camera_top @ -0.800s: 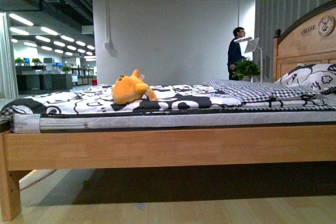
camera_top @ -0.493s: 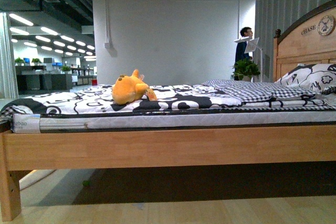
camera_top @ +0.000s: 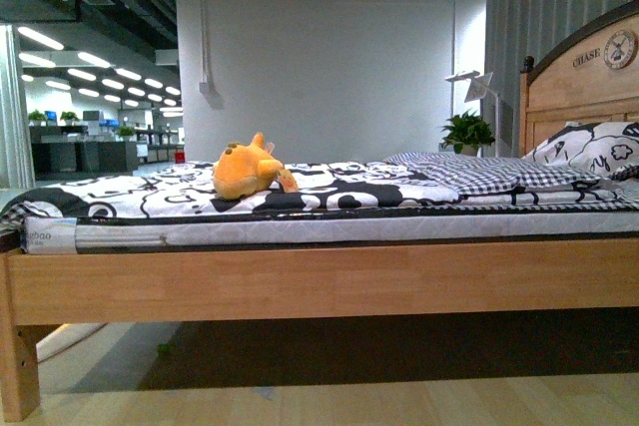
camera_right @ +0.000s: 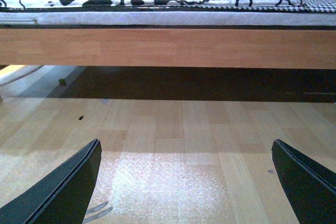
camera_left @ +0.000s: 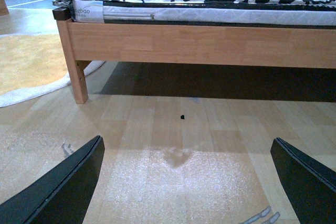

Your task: Put away toys

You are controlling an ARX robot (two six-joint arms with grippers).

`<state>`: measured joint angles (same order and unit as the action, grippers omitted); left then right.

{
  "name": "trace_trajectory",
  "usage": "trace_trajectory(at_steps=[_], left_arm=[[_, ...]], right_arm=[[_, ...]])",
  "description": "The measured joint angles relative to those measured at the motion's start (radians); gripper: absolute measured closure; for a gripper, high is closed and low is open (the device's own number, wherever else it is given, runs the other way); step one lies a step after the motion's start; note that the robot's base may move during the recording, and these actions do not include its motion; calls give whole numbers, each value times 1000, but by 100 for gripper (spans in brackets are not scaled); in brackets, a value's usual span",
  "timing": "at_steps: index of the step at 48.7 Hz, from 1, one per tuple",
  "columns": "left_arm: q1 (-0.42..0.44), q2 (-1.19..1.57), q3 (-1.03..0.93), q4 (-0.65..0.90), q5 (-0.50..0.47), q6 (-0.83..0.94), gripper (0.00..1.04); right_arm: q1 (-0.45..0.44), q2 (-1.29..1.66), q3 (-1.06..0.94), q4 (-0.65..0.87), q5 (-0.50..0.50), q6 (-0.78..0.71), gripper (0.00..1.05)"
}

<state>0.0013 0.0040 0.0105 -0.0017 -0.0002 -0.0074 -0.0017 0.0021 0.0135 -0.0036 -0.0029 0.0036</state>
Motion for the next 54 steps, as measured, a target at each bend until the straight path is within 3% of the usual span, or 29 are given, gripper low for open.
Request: trace_trajectory(at_steps=[54], left_arm=[[0, 0, 0, 0, 0, 0, 6]], right_arm=[[0, 0, 0, 0, 0, 0, 6]])
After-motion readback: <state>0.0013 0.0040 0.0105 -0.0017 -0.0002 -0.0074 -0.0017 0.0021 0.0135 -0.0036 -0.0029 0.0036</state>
